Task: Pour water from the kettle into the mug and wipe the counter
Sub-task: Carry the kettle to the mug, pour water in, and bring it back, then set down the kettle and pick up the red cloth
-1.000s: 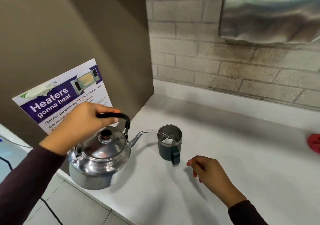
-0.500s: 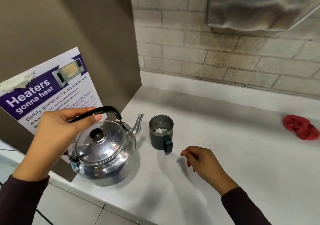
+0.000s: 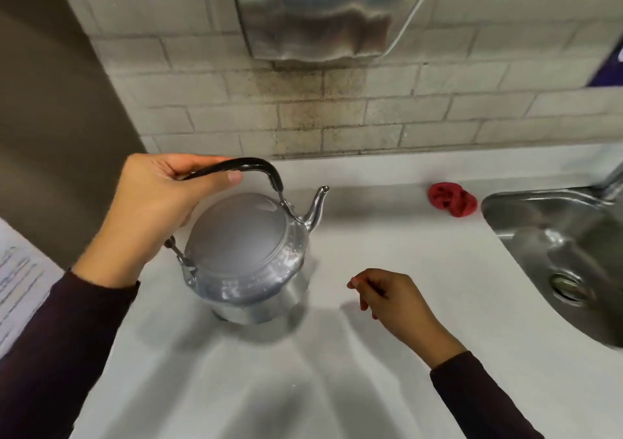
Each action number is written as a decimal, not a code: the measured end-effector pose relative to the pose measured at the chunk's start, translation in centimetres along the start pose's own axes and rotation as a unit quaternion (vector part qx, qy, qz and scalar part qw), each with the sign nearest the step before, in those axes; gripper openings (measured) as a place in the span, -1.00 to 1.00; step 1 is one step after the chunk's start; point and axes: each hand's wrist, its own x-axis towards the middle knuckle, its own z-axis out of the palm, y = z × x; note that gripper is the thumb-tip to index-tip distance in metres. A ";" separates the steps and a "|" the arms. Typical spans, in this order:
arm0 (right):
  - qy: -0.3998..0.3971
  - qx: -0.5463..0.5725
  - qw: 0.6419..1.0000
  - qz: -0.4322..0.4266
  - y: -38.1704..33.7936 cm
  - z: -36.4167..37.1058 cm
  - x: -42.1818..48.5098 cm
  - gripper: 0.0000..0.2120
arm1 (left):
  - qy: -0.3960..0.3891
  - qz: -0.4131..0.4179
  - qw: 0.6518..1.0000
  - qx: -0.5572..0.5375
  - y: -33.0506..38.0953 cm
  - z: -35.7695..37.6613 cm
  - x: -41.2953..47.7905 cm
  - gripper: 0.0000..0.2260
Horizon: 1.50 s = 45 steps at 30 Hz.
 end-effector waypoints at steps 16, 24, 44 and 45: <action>0.082 0.034 0.992 0.087 6.3 -7.8 3.2 -0.79 | -0.123 0.010 0.992 0.021 -5.7 20.5 12.1 -0.79; 0.093 0.030 0.991 0.092 8.9 -9.4 6.7 -0.79 | -0.147 0.004 0.989 0.029 -11.3 27.4 16.3 -0.83; 0.075 -0.055 0.991 0.097 14.1 -12.5 14.8 -0.80 | -0.084 0.047 0.932 0.349 -20.1 32.7 23.1 -0.75; 0.082 -0.071 0.989 0.099 14.6 -12.9 15.6 -0.80 | -0.054 0.036 0.940 0.334 -20.8 32.6 22.4 -0.78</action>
